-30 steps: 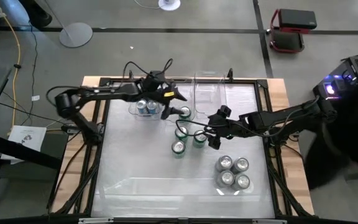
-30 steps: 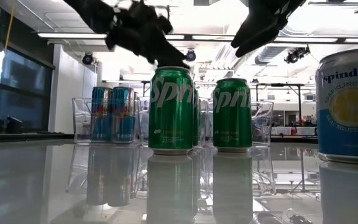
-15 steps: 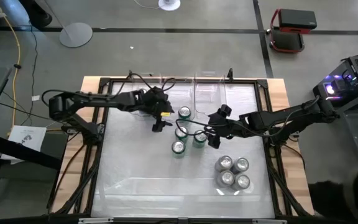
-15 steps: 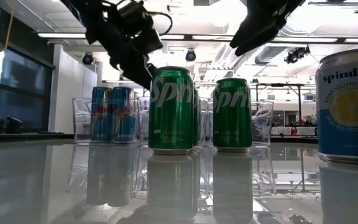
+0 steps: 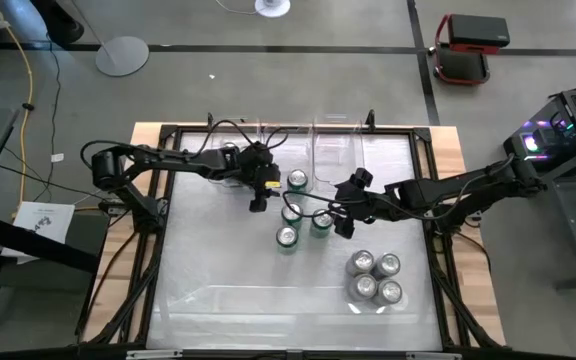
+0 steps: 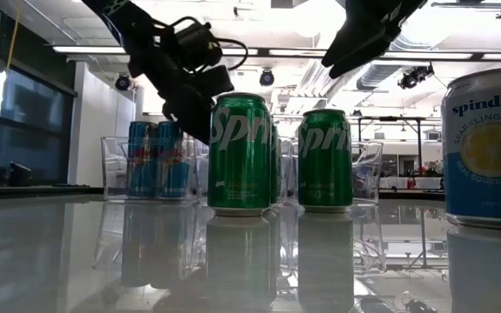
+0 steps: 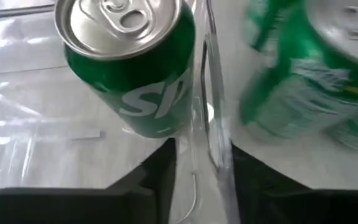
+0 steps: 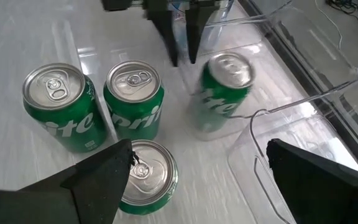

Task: Sort soda cans
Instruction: Adjust the center transparent bin

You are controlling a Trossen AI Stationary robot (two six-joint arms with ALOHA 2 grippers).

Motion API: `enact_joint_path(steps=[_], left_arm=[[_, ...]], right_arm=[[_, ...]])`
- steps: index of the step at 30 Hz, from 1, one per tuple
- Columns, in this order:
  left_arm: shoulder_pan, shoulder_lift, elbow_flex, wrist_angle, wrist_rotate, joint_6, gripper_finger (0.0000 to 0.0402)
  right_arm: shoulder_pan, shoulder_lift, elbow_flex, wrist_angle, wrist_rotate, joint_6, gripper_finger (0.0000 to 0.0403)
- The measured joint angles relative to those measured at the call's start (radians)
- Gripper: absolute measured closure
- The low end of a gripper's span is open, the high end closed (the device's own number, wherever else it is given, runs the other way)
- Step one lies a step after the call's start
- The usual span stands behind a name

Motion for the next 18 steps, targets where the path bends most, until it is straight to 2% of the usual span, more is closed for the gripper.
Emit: enact_joint_path(steps=[6, 8, 15, 18], left_arm=[[0.034, 0.000, 0.000, 0.031, -0.050, -0.051, 0.0388], [0.045, 0.000, 0.000, 0.036, -0.039, -0.056, 0.0396], [0.054, 0.000, 0.000, 0.053, -0.034, -0.071, 0.0367], [0.055, 0.000, 0.000, 0.057, -0.035, -0.078, 0.0340]], right_arm=[[0.000, 0.000, 0.000, 0.000, 0.000, -0.004, 0.0042], [0.000, 0.000, 0.000, 0.000, 0.001, -0.004, 0.0042], [-0.016, 0.000, 0.000, 0.000, -0.010, 0.012, 0.0042], [-0.042, 0.000, 0.000, -0.001, -0.100, -0.007, 0.0042]])
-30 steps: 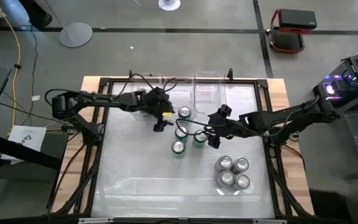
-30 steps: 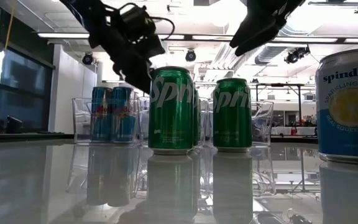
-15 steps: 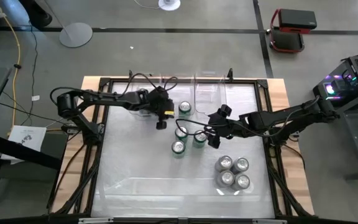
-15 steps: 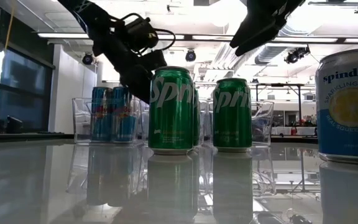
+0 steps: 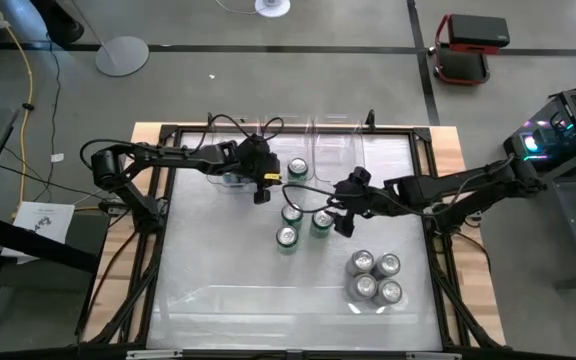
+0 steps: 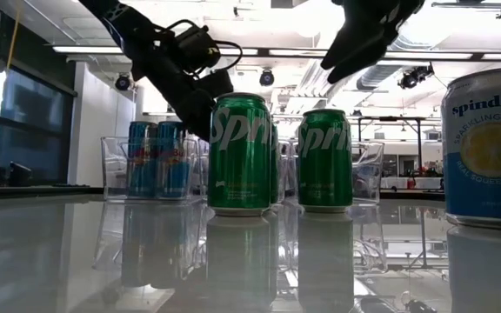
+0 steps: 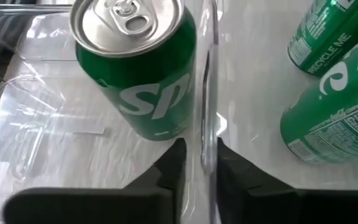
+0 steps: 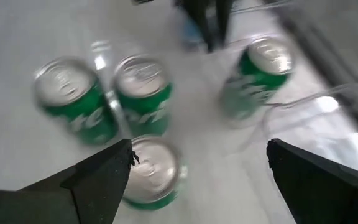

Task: Sort soda cans
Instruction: Adjust the center transparent bin, then put the top right green soda can into the center transparent bin

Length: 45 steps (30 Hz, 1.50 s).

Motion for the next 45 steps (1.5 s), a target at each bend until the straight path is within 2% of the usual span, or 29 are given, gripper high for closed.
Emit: enact_joint_path(steps=[8, 14, 21, 30, 33, 38, 42, 45], left_arm=[[0.002, -0.015, 0.000, 0.003, -0.022, -0.004, 0.0216], [0.003, -0.080, 0.000, -0.003, -0.023, -0.010, 0.0157], [-0.013, -0.190, 0.000, -0.004, -0.017, -0.018, 0.0147], [-0.055, -0.325, 0.000, -0.064, -0.020, -0.008, 0.0147], [-0.062, -0.372, 0.000, -0.100, -0.072, -0.006, 0.0147], [-0.064, -0.456, 0.000, -0.177, -0.169, -0.016, 0.0147], [-0.064, -0.533, 0.000, -0.264, -0.214, 0.001, 0.0147], [-0.059, -0.597, 0.000, -0.300, -0.260, 0.001, 0.0147]], right_arm=[[-0.030, 0.080, 0.000, 0.083, -0.301, -0.225, 0.0042], [-0.030, 0.137, 0.010, 0.114, -0.299, -0.360, 0.0042], [-0.035, 0.148, 0.010, 0.099, -0.239, -0.367, 0.0042], [-0.044, 0.257, 0.010, 0.051, -0.243, -0.278, 0.0044], [-0.045, 0.273, 0.010, 0.061, -0.254, -0.254, 0.0062], [-0.044, 0.283, 0.011, 0.071, -0.251, -0.239, 0.0118], [-0.044, 0.261, 0.024, 0.039, -0.260, -0.211, 0.0119], [-0.042, 0.224, 0.110, -0.042, -0.250, -0.209, 0.0119]])
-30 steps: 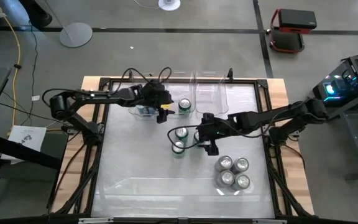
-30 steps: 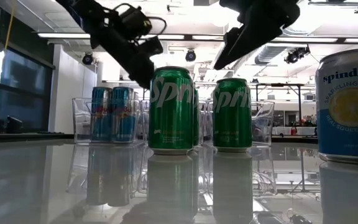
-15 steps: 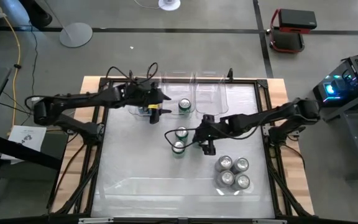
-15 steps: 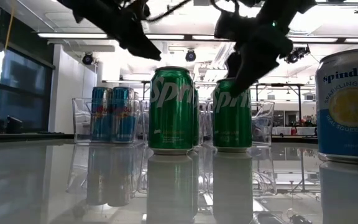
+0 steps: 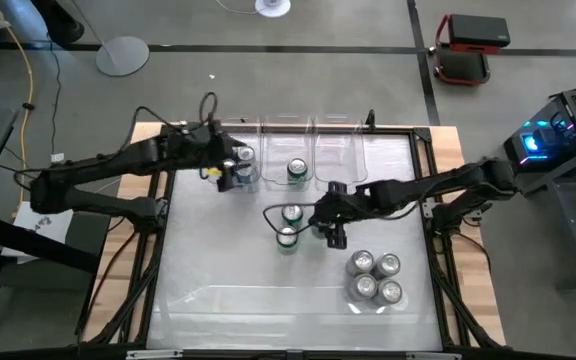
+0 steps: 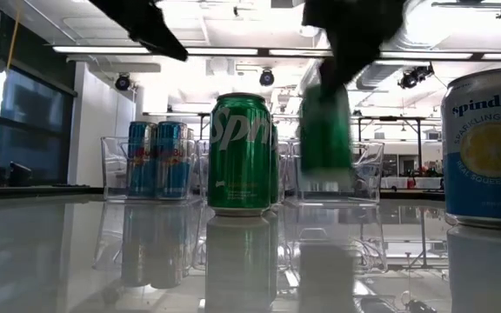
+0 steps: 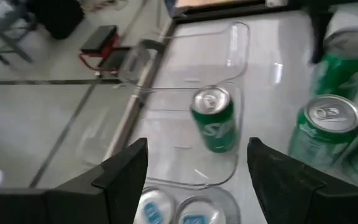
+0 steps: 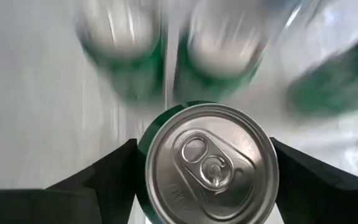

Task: Sort soda cans
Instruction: Put the top right green soda can into the center transparent bin

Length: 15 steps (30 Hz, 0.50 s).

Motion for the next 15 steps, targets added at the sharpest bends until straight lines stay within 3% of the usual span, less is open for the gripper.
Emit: enact_joint_path(steps=[5, 7, 11, 15], left_arm=[[0.010, -0.101, -0.017, -0.020, -0.007, -0.029, 0.0147], [0.010, -0.140, -0.042, -0.020, -0.011, -0.041, 0.0147], [0.010, -0.212, -0.099, -0.021, -0.063, -0.076, 0.0147], [0.010, -0.276, -0.162, -0.024, -0.081, -0.119, 0.0147]], right_arm=[[-0.025, -0.015, 0.221, -0.101, 0.203, -0.056, 0.0119], [-0.066, -0.001, 0.291, -0.067, 0.229, -0.126, 0.0119], [-0.181, 0.058, 0.375, 0.109, 0.142, -0.257, 0.0119], [-0.281, 0.184, 0.438, 0.160, -0.003, -0.313, 0.0119]])
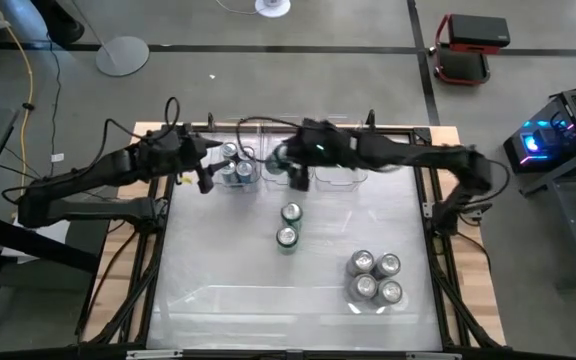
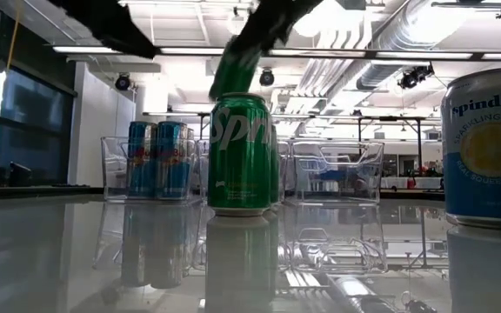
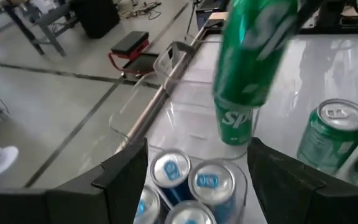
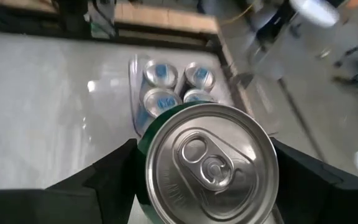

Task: Sort soda cans
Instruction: Put the top right green soda can into the center transparent bin

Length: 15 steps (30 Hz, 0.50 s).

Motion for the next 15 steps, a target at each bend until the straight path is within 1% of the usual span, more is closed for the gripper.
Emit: enact_joint_path(steps=[1, 3, 9, 11, 15], left_arm=[[0.000, -0.013, -0.016, 0.001, 0.000, -0.013, 0.0147], [0.000, -0.037, -0.046, 0.001, -0.004, -0.028, 0.0147], [0.000, -0.062, -0.093, 0.001, -0.029, -0.056, 0.0147], [0.000, -0.062, -0.101, 0.001, -0.029, -0.057, 0.0147], [0.000, -0.061, -0.110, 0.003, -0.030, -0.057, 0.0147]], right_arm=[[-0.019, 0.037, 0.023, -0.003, -0.029, -0.001, 0.0119], [-0.047, 0.108, 0.073, -0.016, -0.052, -0.006, 0.0119], [-0.088, 0.285, 0.215, -0.146, -0.052, -0.032, 0.0119], [-0.098, 0.320, 0.247, -0.190, -0.065, -0.039, 0.0119], [-0.117, 0.351, 0.253, -0.224, -0.142, -0.048, 0.0119]])
